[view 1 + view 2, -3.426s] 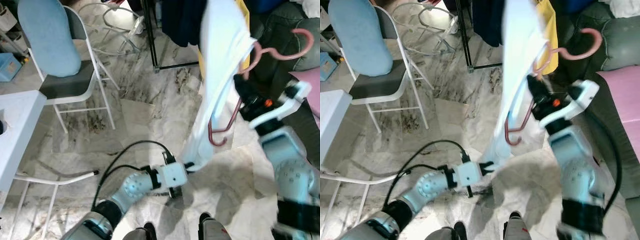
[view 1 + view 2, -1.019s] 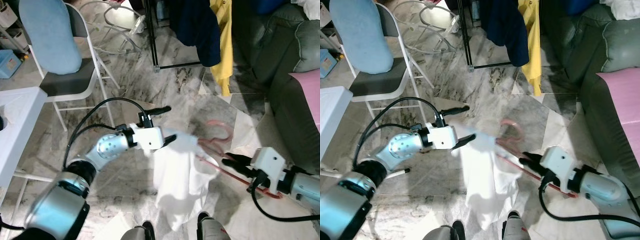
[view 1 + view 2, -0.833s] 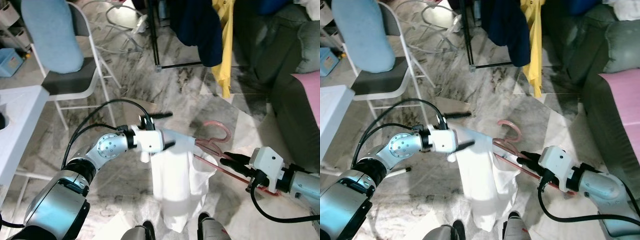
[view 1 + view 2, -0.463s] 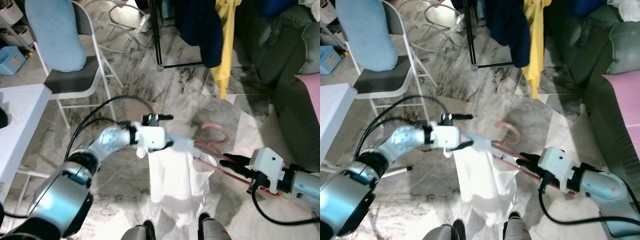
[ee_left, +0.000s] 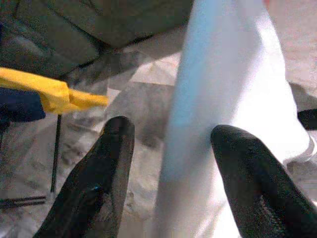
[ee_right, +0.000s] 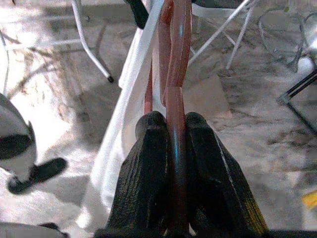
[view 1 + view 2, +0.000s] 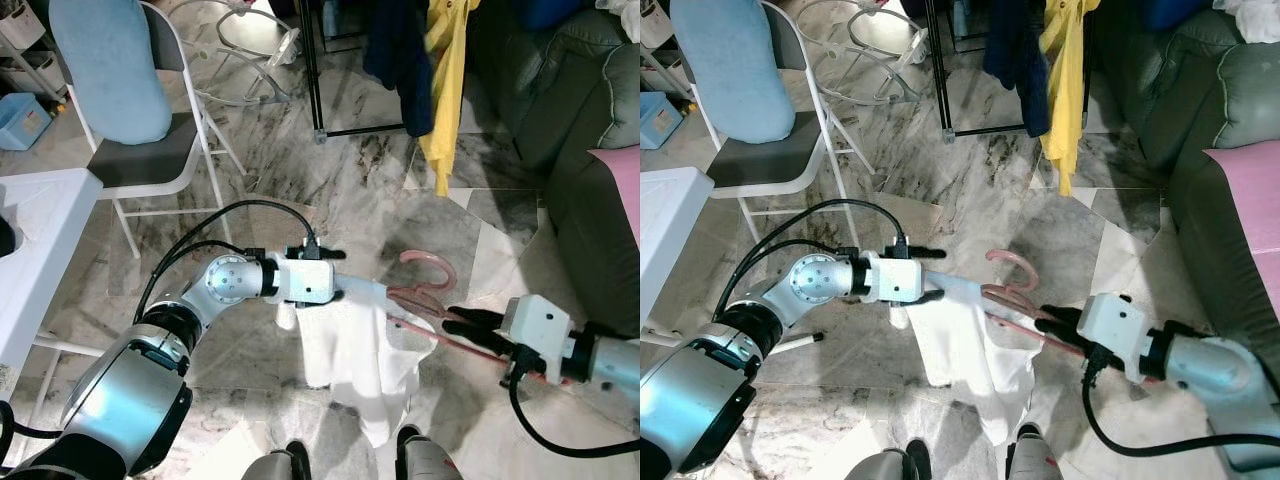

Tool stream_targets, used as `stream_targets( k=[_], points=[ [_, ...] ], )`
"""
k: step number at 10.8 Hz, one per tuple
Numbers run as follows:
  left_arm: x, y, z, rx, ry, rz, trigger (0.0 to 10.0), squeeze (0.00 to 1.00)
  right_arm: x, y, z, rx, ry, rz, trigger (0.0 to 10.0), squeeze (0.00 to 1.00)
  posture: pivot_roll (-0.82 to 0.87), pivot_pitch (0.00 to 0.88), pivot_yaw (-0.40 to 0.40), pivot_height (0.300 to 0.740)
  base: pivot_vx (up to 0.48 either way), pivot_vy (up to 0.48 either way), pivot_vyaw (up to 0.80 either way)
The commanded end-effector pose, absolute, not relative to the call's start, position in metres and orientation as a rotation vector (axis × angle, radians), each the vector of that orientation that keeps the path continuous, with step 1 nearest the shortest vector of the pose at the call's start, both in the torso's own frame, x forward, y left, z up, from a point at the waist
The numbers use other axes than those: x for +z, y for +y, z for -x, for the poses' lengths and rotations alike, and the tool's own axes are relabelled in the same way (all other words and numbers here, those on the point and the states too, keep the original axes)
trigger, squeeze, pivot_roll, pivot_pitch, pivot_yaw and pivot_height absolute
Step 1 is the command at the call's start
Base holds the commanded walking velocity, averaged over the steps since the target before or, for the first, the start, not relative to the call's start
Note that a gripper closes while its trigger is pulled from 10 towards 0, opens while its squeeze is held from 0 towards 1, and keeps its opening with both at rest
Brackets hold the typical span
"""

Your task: Hang hanger

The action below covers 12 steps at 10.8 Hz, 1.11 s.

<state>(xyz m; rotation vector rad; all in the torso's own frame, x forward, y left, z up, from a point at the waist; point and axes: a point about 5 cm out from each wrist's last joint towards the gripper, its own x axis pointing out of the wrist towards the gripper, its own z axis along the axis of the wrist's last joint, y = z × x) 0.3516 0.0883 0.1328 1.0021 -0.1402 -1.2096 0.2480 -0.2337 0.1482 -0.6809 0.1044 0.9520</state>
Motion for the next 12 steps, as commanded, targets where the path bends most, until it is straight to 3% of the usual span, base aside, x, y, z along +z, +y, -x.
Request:
stream_targets(
  k=[1,12],
  points=[
    [0.1328,0.0968,-0.3546,-1.194,-0.095,-1.014,0.0,0.00,0.1583,-0.2291,-0.2482,0.986,0.049,0.728,10.0,0.00,-0.25,0.227,0.172,0.740,0.000,0.000,0.00],
    [0.1307,0.0911,-0.3533,-1.277,-0.016,-0.969,0.0,0.00,0.1591,-0.2302,-0.2479,0.991,0.053,0.741,10.0,0.00,-0.25,0.237,0.189,0.740,0.000,0.000,0.00]
  ],
)
